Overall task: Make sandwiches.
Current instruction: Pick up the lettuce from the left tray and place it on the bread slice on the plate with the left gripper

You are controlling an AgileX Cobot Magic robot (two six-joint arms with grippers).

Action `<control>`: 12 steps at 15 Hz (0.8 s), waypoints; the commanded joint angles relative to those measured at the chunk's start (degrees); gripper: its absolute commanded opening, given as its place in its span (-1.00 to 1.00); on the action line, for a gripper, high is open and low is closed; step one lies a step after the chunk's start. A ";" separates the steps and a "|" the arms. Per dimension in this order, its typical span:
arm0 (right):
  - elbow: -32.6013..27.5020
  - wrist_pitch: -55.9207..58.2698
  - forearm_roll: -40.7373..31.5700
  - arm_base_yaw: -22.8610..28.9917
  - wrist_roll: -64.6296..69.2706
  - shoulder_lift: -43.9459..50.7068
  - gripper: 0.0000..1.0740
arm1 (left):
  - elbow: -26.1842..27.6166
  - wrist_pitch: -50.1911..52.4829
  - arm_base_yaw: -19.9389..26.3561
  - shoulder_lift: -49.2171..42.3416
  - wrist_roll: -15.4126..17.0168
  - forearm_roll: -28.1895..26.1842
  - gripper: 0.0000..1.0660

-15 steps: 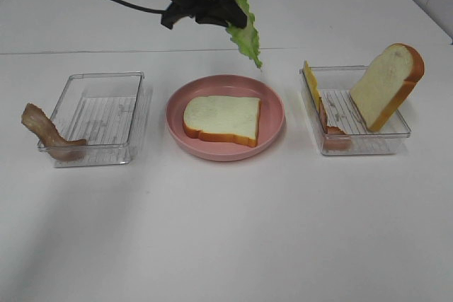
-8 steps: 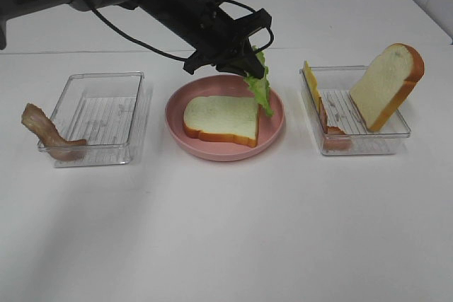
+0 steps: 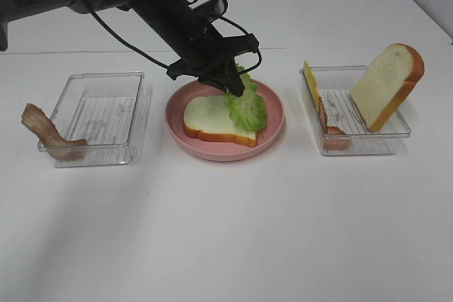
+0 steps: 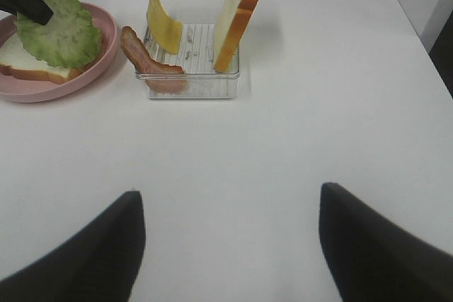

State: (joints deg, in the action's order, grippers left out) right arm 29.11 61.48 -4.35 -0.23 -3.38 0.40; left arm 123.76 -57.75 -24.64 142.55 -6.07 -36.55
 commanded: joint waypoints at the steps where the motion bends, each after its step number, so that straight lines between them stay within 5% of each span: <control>1: -0.11 -0.74 -0.11 -0.46 -0.40 0.29 0.24 | 0.17 -0.11 0.00 -1.43 2.92 4.01 -1.00; 6: -0.11 -0.74 -0.11 -0.46 -0.40 0.29 0.24 | 0.17 -2.81 0.00 -1.43 5.21 9.34 -1.00; 8: -0.11 -0.74 -0.11 -0.46 -0.40 0.29 0.24 | 0.17 -2.86 0.00 -1.43 5.21 10.26 -0.82; 12: -0.11 -0.74 -0.11 -0.46 -0.40 0.29 0.24 | 0.17 -3.09 0.00 -1.78 4.76 15.53 0.36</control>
State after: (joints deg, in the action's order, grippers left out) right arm 29.11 61.48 -4.35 -0.23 -3.38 0.40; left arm 123.87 -60.10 -24.64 141.64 -1.20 -22.57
